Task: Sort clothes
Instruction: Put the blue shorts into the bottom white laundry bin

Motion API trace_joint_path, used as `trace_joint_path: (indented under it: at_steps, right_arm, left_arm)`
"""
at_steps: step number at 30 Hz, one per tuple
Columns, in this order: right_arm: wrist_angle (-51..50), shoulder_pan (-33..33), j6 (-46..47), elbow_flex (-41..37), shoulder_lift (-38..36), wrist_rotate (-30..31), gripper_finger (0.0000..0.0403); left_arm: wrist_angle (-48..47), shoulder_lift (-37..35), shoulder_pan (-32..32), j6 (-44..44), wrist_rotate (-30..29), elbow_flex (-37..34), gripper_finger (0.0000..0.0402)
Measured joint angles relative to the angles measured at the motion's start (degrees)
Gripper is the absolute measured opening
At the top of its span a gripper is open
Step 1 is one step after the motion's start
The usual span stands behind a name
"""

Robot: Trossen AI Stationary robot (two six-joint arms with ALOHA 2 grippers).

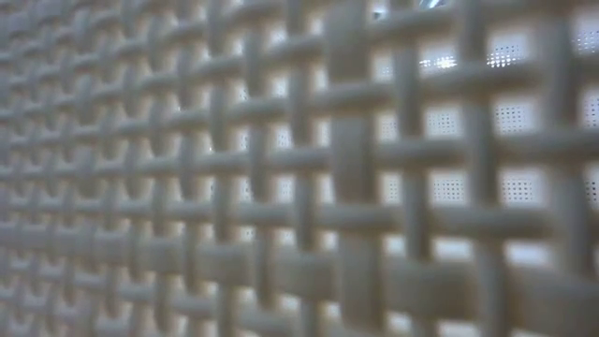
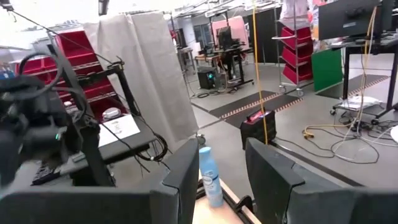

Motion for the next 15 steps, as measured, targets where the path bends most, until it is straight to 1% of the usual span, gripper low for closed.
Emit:
trace_joint_path:
  at_steps: [2, 4, 9, 12, 15]
  right_arm:
    - [0.0, -0.6, 0.2, 0.0, 0.0, 0.0, 0.0148]
    - [0.0, -1.0, 0.2, 0.0, 0.0, 0.0, 0.0148]
    - [-0.4, -1.6, 0.2, 0.0, 0.0, -0.6, 0.0148]
    - [-2.0, -1.6, 0.2, 0.0, 0.0, -0.7, 0.0148]
    - [-3.7, -1.6, 0.2, 0.0, 0.0, -0.7, 0.0148]
  left_arm:
    - [0.8, 3.6, -0.2, -3.2, 1.9, 1.7, 0.0016]
    - [-0.9, 7.2, -0.2, -5.2, 4.7, 4.2, 0.0016]
    - [-11.4, 14.3, -0.4, -6.3, 10.1, 12.7, 0.0016]
    - [-18.4, 17.5, -0.4, -4.9, 11.5, 17.4, 0.0016]
    - [-22.9, 20.6, -0.8, -5.3, 13.9, 21.3, 0.0016]
